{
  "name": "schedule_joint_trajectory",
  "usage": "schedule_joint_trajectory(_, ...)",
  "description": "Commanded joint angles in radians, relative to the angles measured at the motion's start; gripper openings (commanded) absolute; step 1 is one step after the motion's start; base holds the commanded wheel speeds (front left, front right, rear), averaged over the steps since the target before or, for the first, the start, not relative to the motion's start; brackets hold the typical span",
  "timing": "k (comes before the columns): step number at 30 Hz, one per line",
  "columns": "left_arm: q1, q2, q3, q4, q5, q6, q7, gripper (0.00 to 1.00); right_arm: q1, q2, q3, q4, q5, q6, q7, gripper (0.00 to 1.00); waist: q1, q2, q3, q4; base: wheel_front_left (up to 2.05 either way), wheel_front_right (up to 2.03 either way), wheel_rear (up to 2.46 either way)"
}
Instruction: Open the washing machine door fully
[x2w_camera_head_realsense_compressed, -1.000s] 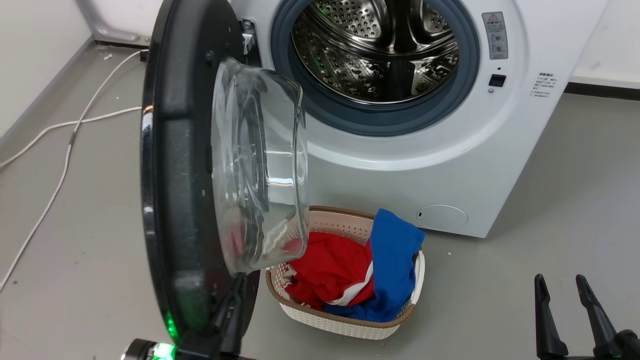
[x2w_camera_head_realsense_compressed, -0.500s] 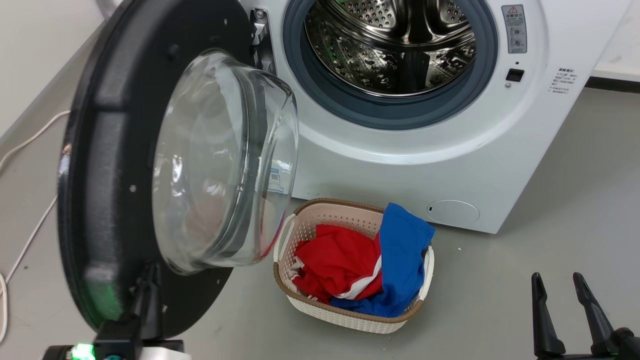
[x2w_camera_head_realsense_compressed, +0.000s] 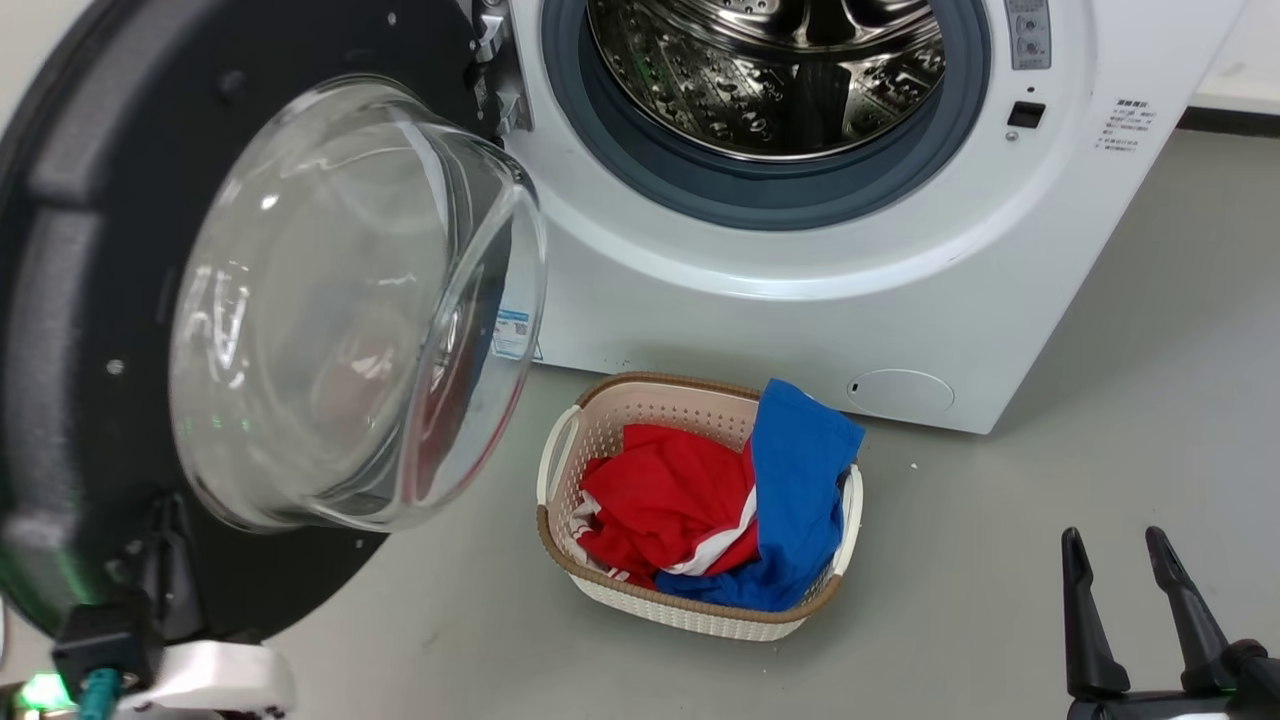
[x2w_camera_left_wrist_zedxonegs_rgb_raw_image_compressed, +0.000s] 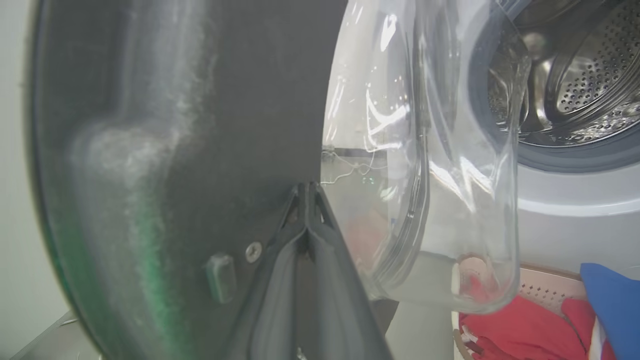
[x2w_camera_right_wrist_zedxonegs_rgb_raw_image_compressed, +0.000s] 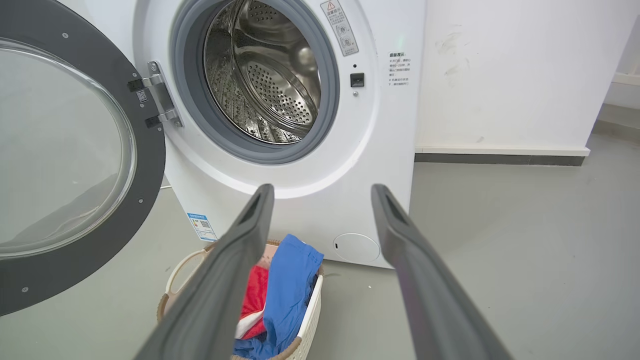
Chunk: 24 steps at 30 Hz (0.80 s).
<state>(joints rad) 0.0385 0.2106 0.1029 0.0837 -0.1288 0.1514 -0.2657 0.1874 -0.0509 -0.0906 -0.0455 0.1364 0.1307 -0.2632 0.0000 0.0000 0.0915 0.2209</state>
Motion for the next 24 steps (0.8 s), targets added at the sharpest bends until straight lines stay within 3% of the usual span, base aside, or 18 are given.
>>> schedule_joint_trajectory(1, -0.025, 0.011, 0.028, 0.009, -0.009, 0.009, 0.002, 0.00, -0.017, 0.001, -0.002, -0.004, -0.007, 0.000, -0.002, 1.00, 0.0000, 0.0000, 0.007, -0.001, 0.00, 0.00, 0.00)
schedule_joint_trajectory(8, -0.082, 0.015, 0.136, 0.047, -0.026, 0.006, 0.002, 0.00, -0.029, 0.001, -0.003, -0.009, -0.016, 0.000, -0.002, 1.00, 0.0000, 0.0000, 0.033, -0.007, 0.00, 0.00, 0.00)
schedule_joint_trajectory(24, -0.209, 0.063, 0.310, 0.180, -0.032, -0.045, 0.002, 0.00, -0.069, 0.001, -0.001, -0.011, -0.036, 0.000, -0.002, 1.00, 0.0000, 0.0000, 0.091, -0.032, 0.00, 0.00, 0.00)
